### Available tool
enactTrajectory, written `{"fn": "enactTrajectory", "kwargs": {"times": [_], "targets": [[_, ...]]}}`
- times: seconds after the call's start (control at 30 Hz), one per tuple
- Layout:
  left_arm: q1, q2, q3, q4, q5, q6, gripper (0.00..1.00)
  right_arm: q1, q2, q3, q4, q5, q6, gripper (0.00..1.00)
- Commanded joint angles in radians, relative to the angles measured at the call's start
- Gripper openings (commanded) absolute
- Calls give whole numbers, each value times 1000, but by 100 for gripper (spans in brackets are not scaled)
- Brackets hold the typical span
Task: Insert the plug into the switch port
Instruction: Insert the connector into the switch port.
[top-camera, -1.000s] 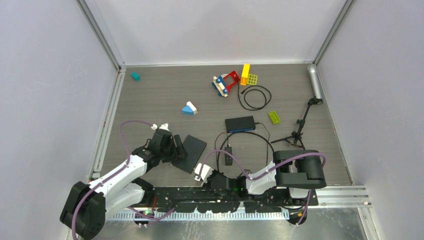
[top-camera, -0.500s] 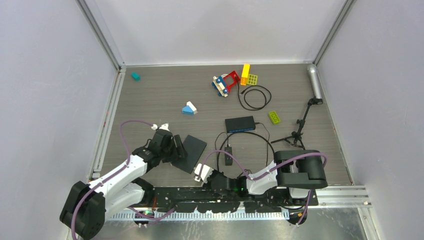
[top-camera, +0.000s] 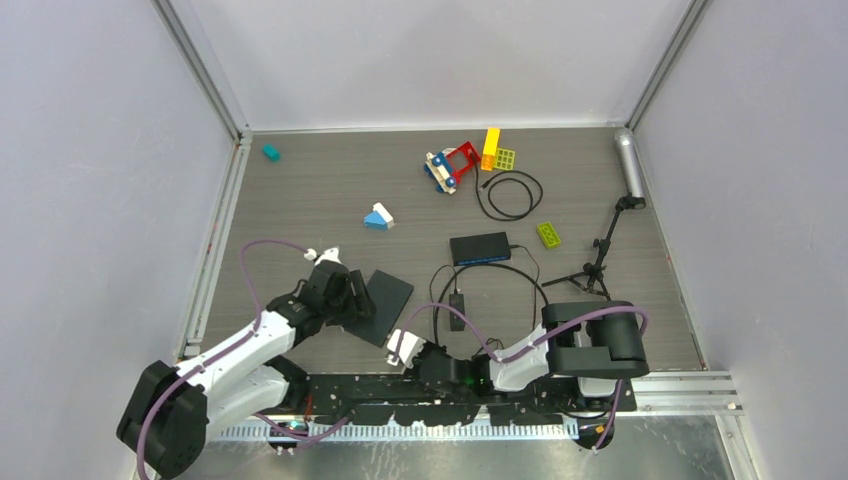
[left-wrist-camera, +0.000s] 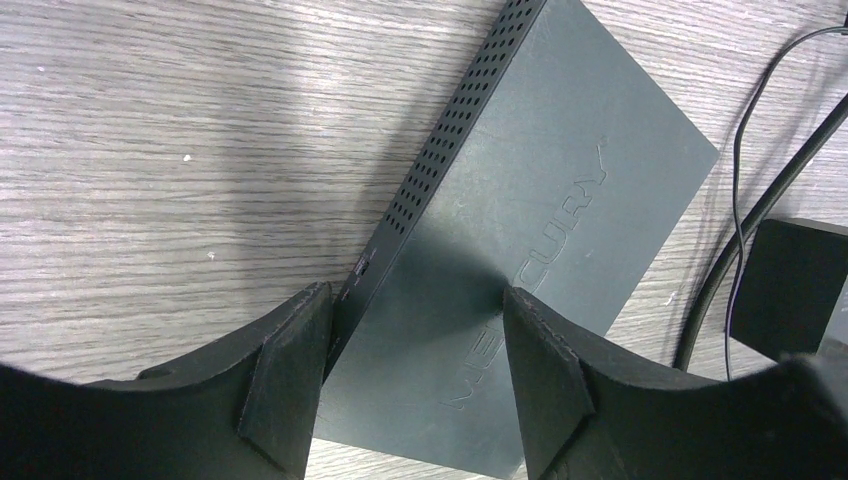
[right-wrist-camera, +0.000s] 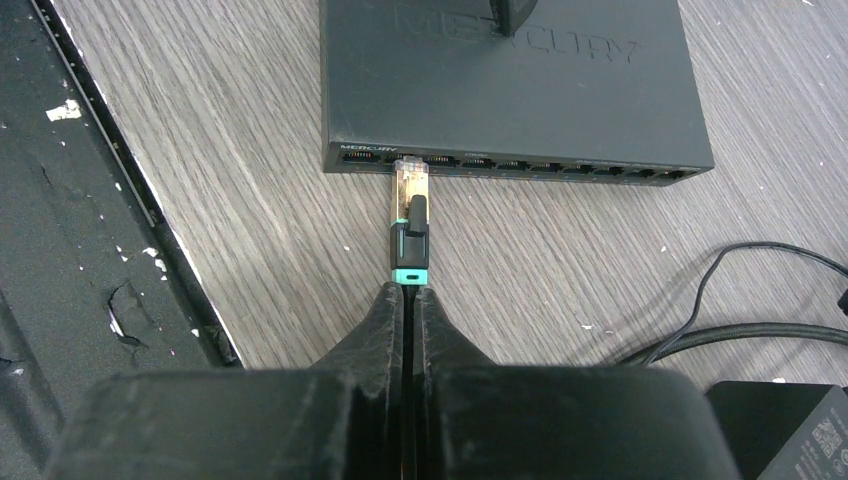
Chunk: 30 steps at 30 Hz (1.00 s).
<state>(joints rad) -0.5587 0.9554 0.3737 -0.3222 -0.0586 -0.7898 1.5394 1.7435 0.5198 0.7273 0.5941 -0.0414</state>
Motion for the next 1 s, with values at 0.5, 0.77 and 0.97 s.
{"fn": "enactTrajectory", "kwargs": {"times": [0.5,0.77,0.97], "targets": [[-101,-9,-40,-89,66,-88,61,-30,-65,136,-77,-18,212,0],[-107,-7,-39,-89,66,-89,61,-28,-60,173,-103,-62,203,1],[-109,-6,-36,-90,66,-89,61,-7,-47,186,-95,-135,150,0]]}}
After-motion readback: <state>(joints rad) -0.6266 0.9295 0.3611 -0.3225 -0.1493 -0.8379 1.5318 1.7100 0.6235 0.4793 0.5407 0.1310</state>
